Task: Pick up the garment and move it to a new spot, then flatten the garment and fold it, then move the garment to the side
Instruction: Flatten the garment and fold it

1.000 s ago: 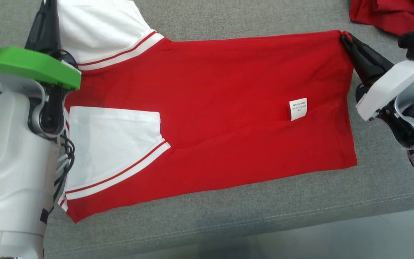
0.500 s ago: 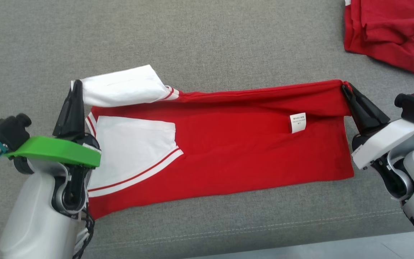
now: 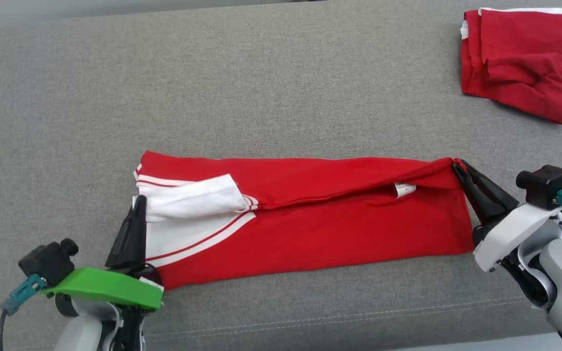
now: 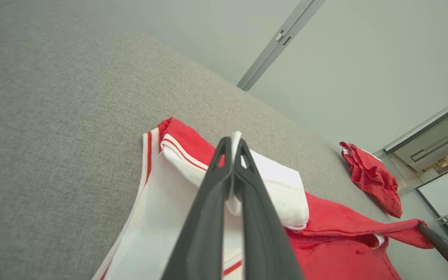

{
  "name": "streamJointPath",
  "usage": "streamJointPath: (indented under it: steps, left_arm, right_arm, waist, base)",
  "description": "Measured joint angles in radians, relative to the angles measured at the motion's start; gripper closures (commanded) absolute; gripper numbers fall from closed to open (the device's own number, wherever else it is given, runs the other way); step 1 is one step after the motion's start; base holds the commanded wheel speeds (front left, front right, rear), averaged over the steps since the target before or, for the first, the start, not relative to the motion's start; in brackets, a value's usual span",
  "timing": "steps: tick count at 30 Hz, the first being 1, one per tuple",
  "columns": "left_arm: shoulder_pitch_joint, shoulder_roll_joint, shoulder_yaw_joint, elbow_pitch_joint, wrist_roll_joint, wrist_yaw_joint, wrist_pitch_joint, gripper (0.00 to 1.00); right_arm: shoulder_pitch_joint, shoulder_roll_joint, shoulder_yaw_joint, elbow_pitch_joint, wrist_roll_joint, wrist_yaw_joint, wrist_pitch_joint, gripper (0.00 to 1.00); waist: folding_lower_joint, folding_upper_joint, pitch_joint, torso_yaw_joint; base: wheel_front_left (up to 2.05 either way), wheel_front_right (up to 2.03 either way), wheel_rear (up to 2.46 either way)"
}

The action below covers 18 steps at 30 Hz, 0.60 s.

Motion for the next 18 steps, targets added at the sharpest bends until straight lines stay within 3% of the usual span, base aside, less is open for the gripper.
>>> streamJointPath:
  steps: [6,8,9,10,11,12,14,16,17,18]
  left_arm:
    - [0.077,-0.003,-0.004,-0.013,-0.024,0.028,0.019,1.0]
    - [0.098,0.003,-0.002,-0.013,-0.032,0.035,0.031,1.0]
    - [0.105,0.004,0.001,-0.014,-0.032,0.036,0.032,1.0]
    - [0.109,0.004,0.006,-0.016,-0.035,0.039,0.032,1.0]
    - [0.114,0.006,0.01,-0.02,-0.037,0.045,0.032,1.0]
    - [0.117,0.008,0.012,-0.022,-0.037,0.046,0.034,1.0]
    - [0.121,0.012,0.013,-0.032,-0.037,0.054,0.047,0.98]
    - [0.124,0.012,0.013,-0.044,-0.038,0.055,0.054,0.75]
    - [0.126,0.013,0.013,-0.046,-0.038,0.06,0.058,0.56]
    - [0.132,0.016,0.013,-0.046,-0.039,0.067,0.063,0.0]
  right_arm:
    - [0.012,-0.024,0.046,0.015,-0.076,-0.009,-0.004,0.74]
    - [0.023,-0.028,0.063,0.026,-0.106,-0.009,-0.004,0.52]
    - [0.03,-0.029,0.069,0.032,-0.111,-0.009,-0.005,0.28]
    - [0.037,-0.027,0.074,0.034,-0.114,-0.009,-0.008,0.16]
    - [0.041,-0.027,0.082,0.035,-0.117,-0.009,-0.01,0.12]
    - [0.045,-0.026,0.089,0.037,-0.125,-0.009,-0.01,0.01]
    - [0.048,-0.027,0.097,0.044,-0.137,-0.009,-0.01,0.0]
    - [0.053,-0.03,0.105,0.05,-0.15,-0.009,-0.013,0.0]
    - [0.057,-0.031,0.11,0.055,-0.158,-0.009,-0.013,0.0]
    - [0.062,-0.031,0.114,0.06,-0.162,-0.008,-0.013,0.0]
  waist:
    - [0.0,0.0,-0.009,-0.007]
    - [0.0,0.0,-0.012,-0.011]
    - [0.0,0.0,-0.014,-0.013]
    - [0.0,0.0,-0.016,-0.015]
    - [0.0,0.0,-0.017,-0.017]
    - [0.0,0.0,-0.019,-0.02]
    - [0.0,0.0,-0.021,-0.023]
    - [0.0,0.0,-0.021,-0.025]
    - [0.0,0.0,-0.021,-0.027]
    - [0.0,0.0,-0.022,-0.028]
  base:
    - [0.0,0.0,0.0]
    - [0.0,0.0,0.0]
    - [0.0,0.0,0.0]
    - [0.0,0.0,0.0]
    - [0.0,0.0,0.0]
    - [0.0,0.0,0.0]
    - [0.0,0.0,0.0]
    - [0.0,0.0,0.0]
    - [0.0,0.0,0.0]
    - [0.0,0.0,0.0]
